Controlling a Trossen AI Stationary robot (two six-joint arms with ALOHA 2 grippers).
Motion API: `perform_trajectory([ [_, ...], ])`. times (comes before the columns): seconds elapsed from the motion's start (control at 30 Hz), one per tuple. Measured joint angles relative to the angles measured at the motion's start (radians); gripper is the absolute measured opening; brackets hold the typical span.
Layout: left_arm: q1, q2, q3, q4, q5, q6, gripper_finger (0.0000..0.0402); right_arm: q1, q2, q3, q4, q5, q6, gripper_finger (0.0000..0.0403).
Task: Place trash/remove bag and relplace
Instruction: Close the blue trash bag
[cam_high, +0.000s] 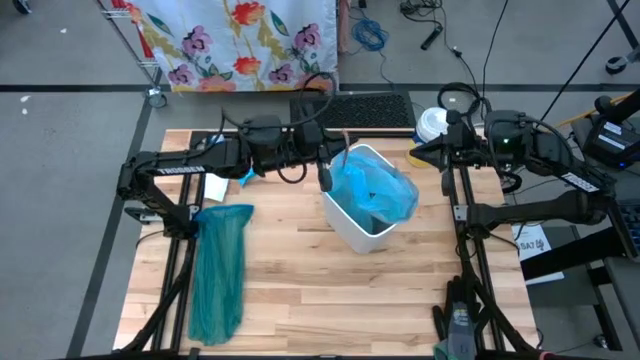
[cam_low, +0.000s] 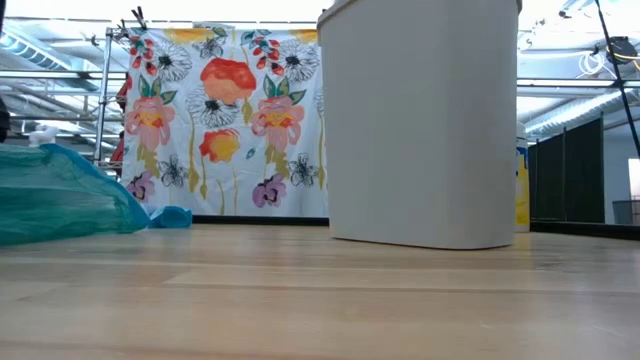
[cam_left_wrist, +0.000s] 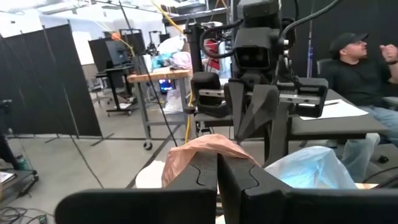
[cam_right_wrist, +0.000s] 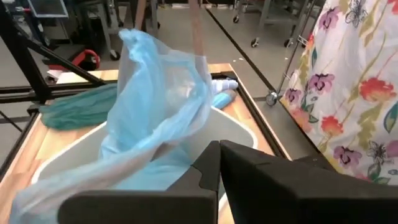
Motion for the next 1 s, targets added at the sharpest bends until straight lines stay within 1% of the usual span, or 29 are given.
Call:
perform_trajectory([
  [0.07,-0.012,0.000,0.000,-0.001,-0.024,0.001,0.0000,0.000,-0.008,0.000,-0.003,0.000,0.008,0.0008],
  [0.2,-0.027,-0.009,0.000,-0.002,-0.045,0.002,0.0000,0.000,-0.014,0.000,-0.002,-0.013,0.112,0.0038],
  [0.4,-0.030,-0.037,0.000,0.001,-0.084,0.028,0.0000,0.000,0.020,0.000,0.008,-0.160,0.253,0.0106],
  [0.5,-0.030,-0.041,0.000,-0.002,-0.086,0.028,0.0000,0.000,0.035,0.000,0.004,-0.225,0.316,0.0138],
  [0.6,-0.031,-0.042,0.000,-0.008,-0.086,0.028,0.0000,0.000,0.053,0.000,-0.021,-0.260,0.363,0.0163],
  [0.7,-0.031,-0.042,0.000,-0.022,-0.086,0.029,0.0000,0.000,0.076,0.000,-0.030,-0.284,0.400,0.0177],
  [0.8,-0.031,-0.042,0.002,-0.048,-0.086,0.028,0.0000,0.000,0.107,0.000,-0.011,-0.314,0.431,0.0174],
  [0.87,-0.037,-0.042,0.002,-0.058,-0.086,0.027,0.0000,-0.002,0.135,0.000,-0.014,-0.308,0.433,0.0157],
  [0.93,-0.046,-0.042,0.002,-0.057,-0.086,0.027,0.0000,-0.010,0.155,-0.001,-0.004,-0.270,0.385,0.0121],
  [1.0,-0.055,-0.042,0.002,-0.055,-0.087,0.027,0.0000,-0.016,0.168,-0.001,0.044,-0.252,0.329,0.0069],
])
